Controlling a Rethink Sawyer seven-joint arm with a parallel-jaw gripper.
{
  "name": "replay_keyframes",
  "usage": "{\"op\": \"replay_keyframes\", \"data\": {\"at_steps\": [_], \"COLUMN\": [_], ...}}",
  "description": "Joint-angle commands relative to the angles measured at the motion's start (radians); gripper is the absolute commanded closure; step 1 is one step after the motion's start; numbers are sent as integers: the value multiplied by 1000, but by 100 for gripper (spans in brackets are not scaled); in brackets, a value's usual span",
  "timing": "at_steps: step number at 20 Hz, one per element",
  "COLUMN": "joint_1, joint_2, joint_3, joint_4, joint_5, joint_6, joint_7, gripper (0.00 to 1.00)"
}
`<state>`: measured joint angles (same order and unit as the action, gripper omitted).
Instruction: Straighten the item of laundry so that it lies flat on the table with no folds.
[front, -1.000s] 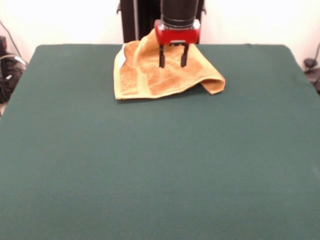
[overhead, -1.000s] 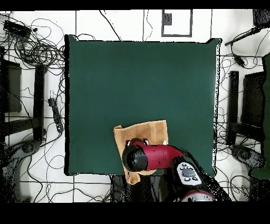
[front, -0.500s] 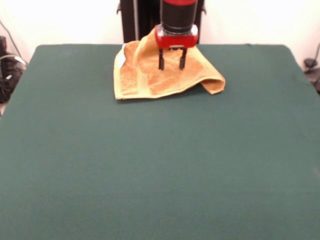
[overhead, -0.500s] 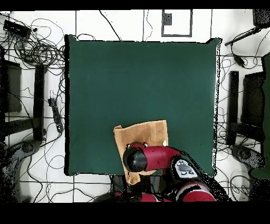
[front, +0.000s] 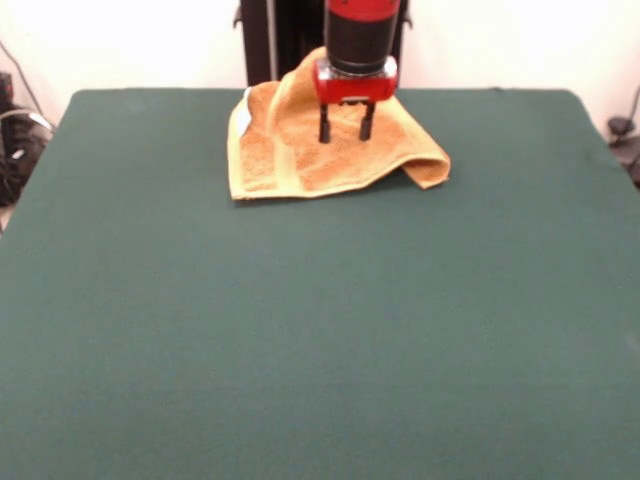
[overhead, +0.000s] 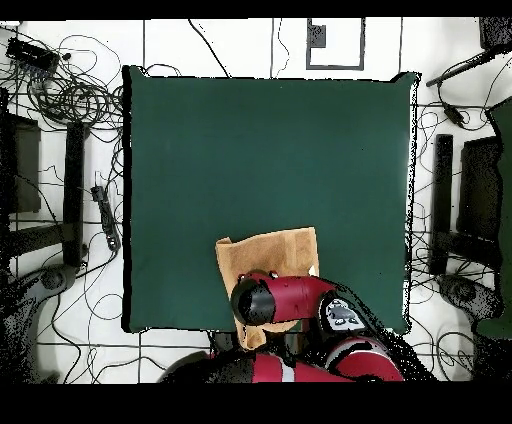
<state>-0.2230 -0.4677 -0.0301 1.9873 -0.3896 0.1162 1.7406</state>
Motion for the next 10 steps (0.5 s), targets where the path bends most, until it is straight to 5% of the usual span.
{"op": "replay_keyframes", "data": {"at_steps": [1,10], "joint_1": [26,34], "joint_2": [77,61], "joint_3": [30,24], "joint_4": [-87,-81], "joint_5": [17,18], "joint_6": [6,20], "joint_7": [119,119], "gripper": [0,0]}}
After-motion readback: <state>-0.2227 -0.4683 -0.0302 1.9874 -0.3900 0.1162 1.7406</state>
